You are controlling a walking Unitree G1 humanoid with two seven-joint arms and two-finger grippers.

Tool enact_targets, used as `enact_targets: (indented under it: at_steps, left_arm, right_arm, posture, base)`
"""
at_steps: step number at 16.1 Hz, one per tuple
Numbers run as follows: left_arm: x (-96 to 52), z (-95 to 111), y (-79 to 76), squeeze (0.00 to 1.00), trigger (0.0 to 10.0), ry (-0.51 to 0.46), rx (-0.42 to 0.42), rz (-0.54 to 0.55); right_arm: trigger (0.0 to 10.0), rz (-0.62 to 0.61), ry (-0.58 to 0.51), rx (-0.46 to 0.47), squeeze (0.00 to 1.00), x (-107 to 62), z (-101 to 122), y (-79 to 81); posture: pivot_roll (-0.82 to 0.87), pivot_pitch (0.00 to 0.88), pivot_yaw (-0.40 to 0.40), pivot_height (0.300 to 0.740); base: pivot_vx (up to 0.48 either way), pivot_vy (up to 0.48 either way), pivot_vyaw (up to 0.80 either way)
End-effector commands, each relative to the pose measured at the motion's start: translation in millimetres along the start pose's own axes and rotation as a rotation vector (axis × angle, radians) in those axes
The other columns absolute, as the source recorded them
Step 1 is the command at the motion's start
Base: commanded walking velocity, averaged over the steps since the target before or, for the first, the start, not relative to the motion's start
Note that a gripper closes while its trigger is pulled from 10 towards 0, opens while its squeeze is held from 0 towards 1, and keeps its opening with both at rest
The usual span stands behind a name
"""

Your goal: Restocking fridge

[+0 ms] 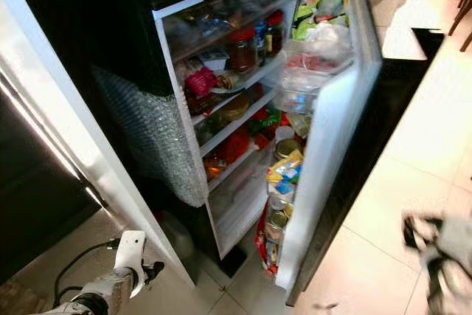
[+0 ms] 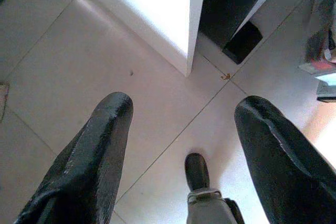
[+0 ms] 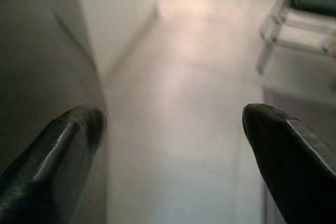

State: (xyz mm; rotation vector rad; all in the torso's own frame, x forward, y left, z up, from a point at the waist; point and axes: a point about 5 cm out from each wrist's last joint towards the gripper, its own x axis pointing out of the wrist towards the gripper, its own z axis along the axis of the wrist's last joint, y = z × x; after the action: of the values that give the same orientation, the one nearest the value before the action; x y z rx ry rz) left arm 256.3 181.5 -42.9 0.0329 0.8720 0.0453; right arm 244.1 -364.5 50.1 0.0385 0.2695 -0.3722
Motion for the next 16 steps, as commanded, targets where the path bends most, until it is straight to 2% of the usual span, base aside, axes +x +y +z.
enact_targets:
  at_steps: [1,2,4,5,6,8,9,11,13,14,15,16]
  left_arm:
    - [-0.3,-4.2,3.4,0.0,10.0,0.022,0.008,0.013]
    - [-0.3,-3.9,3.2,0.0,10.0,0.02,0.008,0.01]
    - [-0.3,-3.8,3.1,0.0,10.0,0.019,0.007,0.007]
    - [-0.3,-3.8,3.0,0.0,10.0,0.018,0.006,0.005]
    - [-0.3,-3.9,3.1,0.0,10.0,0.019,0.005,0.004]
    - [-0.3,-4.1,3.0,0.0,10.0,0.021,0.006,0.003]
    - [-0.3,-4.0,3.1,0.0,10.0,0.022,0.005,0.002]
    - [-0.3,-3.9,3.1,0.0,10.0,0.021,0.004,0.002]
    - [-0.3,-3.8,3.1,0.0,10.0,0.021,0.002,0.004]
    - [-0.3,-3.9,3.2,0.0,10.0,0.022,-0.002,0.007]
    - [-0.3,-4.4,3.4,0.0,10.0,0.028,-0.007,0.015]
    - [-0.3,-4.9,3.8,0.0,10.0,0.033,-0.01,0.025]
  right_arm:
    - [10.0,0.058,-0.054,-0.03,0.0,5.9,14.7,7.2]
    - [10.0,0.119,-0.091,-0.09,0.0,11.3,25.5,19.4]
    - [10.0,0.174,-0.141,-0.06,0.0,15.2,36.3,29.1]
    - [10.0,0.242,-0.166,-0.067,0.0,17.4,43.6,38.0]
    - [10.0,0.361,-0.196,-0.087,0.0,18.7,52.3,52.0]
    - [10.0,0.435,-0.215,-0.099,0.0,19.4,58.8,62.3]
    - [10.0,0.524,-0.264,-0.11,0.0,19.8,70.4,77.8]
    - [10.0,0.567,-0.284,-0.115,0.0,20.1,76.6,87.1]
    - [10.0,0.704,-0.333,-0.134,0.0,17.1,89.4,114.7]
    - [10.0,0.718,-0.339,-0.135,0.0,16.8,91.4,118.5]
    - [10.0,0.775,-0.367,-0.135,0.0,15.0,98.7,135.4]
    - [10.0,0.808,-0.375,-0.141,0.0,13.2,100.6,143.8]
  posture:
    - [-0.11,0.0,0.037,0.74]
    - [-0.1,0.0,0.036,0.74]
    - [-0.1,0.0,0.035,0.74]
    - [-0.1,0.0,0.035,0.74]
    - [-0.1,0.0,0.036,0.74]
    - [-0.1,0.0,0.034,0.74]
    - [-0.1,0.0,0.034,0.74]
    - [-0.1,0.0,0.034,0.74]
    - [-0.09,0.0,0.034,0.74]
    - [-0.09,0.0,0.034,0.74]
    - [-0.09,0.0,0.034,0.74]
    - [-0.09,0.0,0.034,0.74]
  base:
    - [0.0,0.0,0.0]
    - [0.0,0.0,0.0]
    - [0.0,0.0,0.0]
    - [0.0,0.0,0.0]
    - [0.0,0.0,0.0]
    - [0.0,0.0,0.0]
    - [0.0,0.0,0.0]
    - [0.0,0.0,0.0]
    - [0.0,0.0,0.0]
    - [0.0,0.0,0.0]
    - [0.0,0.0,0.0]
    - [0.0,0.0,0.0]
